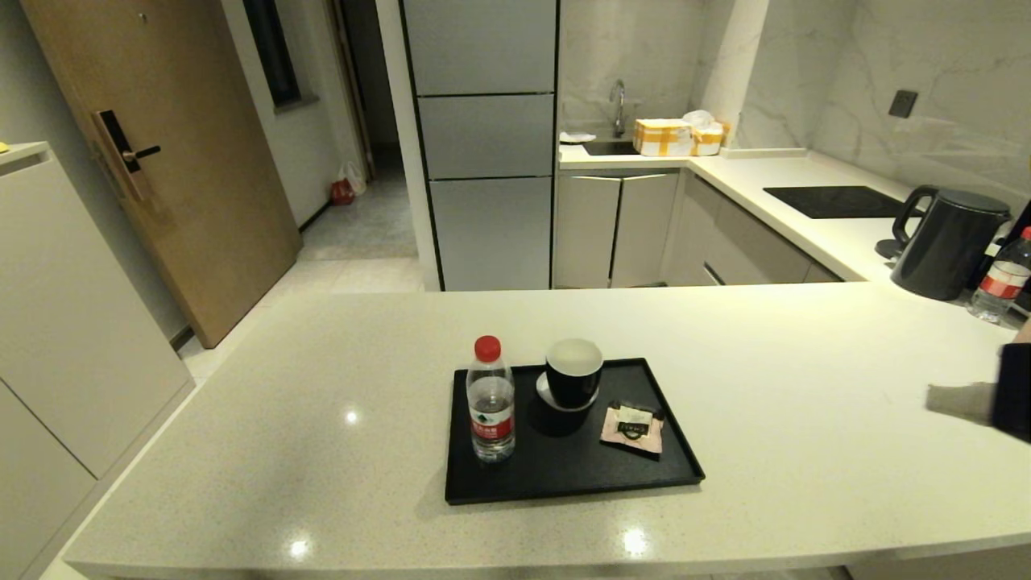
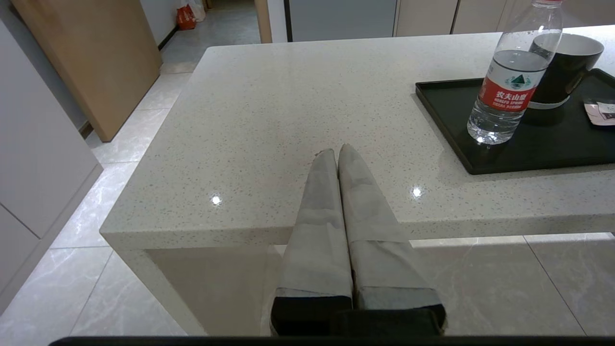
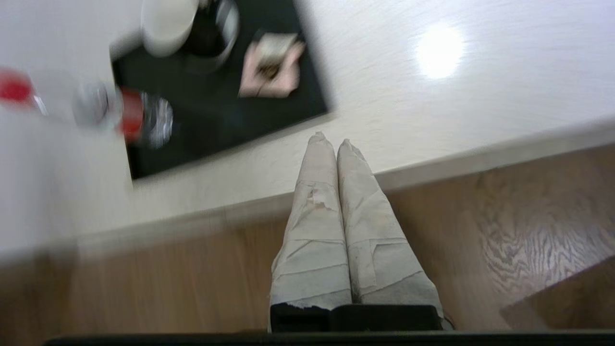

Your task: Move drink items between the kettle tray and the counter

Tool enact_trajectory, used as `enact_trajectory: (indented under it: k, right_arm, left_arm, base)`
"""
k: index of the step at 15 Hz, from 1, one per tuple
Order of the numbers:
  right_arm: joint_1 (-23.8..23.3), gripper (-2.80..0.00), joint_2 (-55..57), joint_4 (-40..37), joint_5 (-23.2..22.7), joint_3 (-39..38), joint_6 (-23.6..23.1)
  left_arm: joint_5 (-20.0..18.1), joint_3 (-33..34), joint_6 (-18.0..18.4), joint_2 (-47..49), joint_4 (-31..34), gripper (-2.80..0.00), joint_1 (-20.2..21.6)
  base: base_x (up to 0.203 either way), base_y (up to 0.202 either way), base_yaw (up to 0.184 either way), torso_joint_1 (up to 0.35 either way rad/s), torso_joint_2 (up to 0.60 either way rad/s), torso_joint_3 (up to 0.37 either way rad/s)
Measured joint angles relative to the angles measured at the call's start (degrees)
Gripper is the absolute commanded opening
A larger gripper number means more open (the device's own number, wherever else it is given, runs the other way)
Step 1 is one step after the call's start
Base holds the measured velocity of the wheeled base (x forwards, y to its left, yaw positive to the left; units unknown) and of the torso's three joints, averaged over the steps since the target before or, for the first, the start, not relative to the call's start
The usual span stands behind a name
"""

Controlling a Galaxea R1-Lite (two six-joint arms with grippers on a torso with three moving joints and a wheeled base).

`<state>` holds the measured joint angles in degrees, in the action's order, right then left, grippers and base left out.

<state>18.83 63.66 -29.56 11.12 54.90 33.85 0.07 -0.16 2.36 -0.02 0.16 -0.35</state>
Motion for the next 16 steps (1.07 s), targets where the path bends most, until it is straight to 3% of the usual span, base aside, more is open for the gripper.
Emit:
enact_trajectory:
  k: [4,6,8,12,14,16]
  right_arm:
    - [-11.8,-2.8,-17.5,-20.1,7.5,8.5,4.2]
    - [-16.7,-2.8,-26.8,-26.8,8.1,10.0,2.0]
    - [-19.0,-2.8,-36.2,-27.7,7.7,8.2,-3.5]
    - [-19.2,-2.8,-55.5,-16.9,2.1,-4.8,-22.2]
    - [-19.1,-2.8,-60.3,-5.6,0.3,-14.3,-29.8]
    - [-19.0,-2.8,-62.3,8.1,-2.4,-23.3,-33.8]
  left_arm:
    - [0.0,0.0,0.0,0.0,0.0,-2.8,0.0]
    - [0.0,0.0,0.0,0.0,0.0,-2.8,0.0]
    - [0.0,0.0,0.0,0.0,0.0,-2.8,0.0]
    - [0.0,0.0,0.0,0.0,0.0,-2.8,0.0]
    - [0.0,0.0,0.1,0.0,0.0,-2.8,0.0]
    - [0.0,0.0,0.1,0.0,0.0,-2.8,0.0]
  base:
    - [0.0,0.0,0.0,0.0,0.0,0.0]
    - [0.0,0.0,0.0,0.0,0.0,0.0]
    - [0.0,0.0,0.0,0.0,0.0,0.0]
    - [0.0,0.0,0.0,0.0,0.0,0.0]
    - [0.0,0.0,0.0,0.0,0.0,0.0]
    - [0.0,0.0,0.0,0.0,0.0,0.0]
